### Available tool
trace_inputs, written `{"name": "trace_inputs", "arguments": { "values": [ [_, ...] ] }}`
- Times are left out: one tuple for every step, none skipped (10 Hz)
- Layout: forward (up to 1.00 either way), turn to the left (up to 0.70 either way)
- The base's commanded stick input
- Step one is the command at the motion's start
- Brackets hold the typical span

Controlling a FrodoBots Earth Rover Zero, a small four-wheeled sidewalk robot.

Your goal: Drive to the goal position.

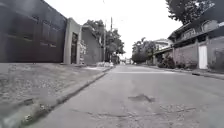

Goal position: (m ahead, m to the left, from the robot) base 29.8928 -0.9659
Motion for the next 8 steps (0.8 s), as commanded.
{"name": "trace_inputs", "arguments": {
  "values": [
    [1.00, 0.05],
    [1.00, 0.00],
    [1.00, 0.00],
    [1.00, 0.00],
    [1.00, 0.00],
    [1.00, 0.04],
    [1.00, 0.06],
    [1.00, -0.33]
  ]
}}
